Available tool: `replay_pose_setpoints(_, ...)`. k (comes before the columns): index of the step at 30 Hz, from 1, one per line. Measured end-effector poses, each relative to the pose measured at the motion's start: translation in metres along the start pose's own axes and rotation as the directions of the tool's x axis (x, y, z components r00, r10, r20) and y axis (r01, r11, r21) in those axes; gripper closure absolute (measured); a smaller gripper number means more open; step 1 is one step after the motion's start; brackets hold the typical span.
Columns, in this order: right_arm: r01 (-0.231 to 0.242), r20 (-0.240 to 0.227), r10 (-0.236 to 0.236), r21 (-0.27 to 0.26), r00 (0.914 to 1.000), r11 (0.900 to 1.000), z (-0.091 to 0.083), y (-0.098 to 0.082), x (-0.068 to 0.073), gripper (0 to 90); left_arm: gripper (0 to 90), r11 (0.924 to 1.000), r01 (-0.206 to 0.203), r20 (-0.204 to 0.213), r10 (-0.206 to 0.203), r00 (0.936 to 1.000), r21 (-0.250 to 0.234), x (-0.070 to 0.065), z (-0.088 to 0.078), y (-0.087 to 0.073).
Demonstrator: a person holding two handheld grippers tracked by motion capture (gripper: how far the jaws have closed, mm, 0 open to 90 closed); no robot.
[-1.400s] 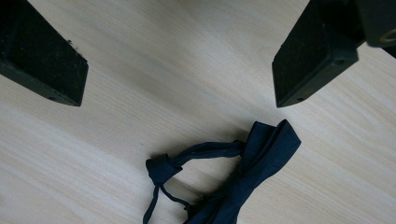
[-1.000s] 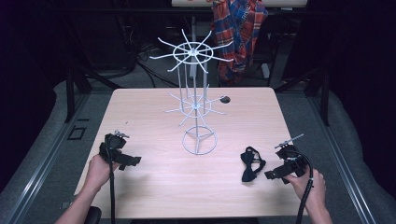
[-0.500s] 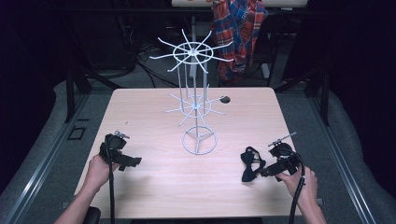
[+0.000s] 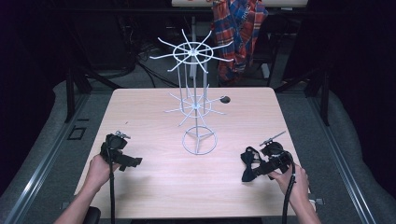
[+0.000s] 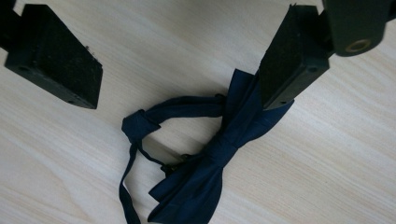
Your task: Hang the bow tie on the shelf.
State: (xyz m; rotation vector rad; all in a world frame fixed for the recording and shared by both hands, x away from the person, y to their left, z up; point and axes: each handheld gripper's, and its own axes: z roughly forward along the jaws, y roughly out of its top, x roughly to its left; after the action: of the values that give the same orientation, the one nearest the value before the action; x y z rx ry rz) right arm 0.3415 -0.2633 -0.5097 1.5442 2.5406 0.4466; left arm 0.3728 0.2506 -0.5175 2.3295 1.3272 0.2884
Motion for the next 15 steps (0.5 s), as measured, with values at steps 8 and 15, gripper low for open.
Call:
replay_pose_setpoints(8,0.007,-0.024,-0.007,-0.013,0.9997,1.0,0.008,0.015,0.014,15.4,0.0,0.9997,-0.019,0.002,0.019,0.9998,0.018,-0.003,0.003,0.001)
replay_pose_setpoints(15,0.035,0.011,-0.035,-0.001,0.9993,0.999,0.02,0.032,0.027,15.3,0.0,0.9997,-0.017,0.0,0.017,0.9999,0.018,-0.002,0.002,0.0)
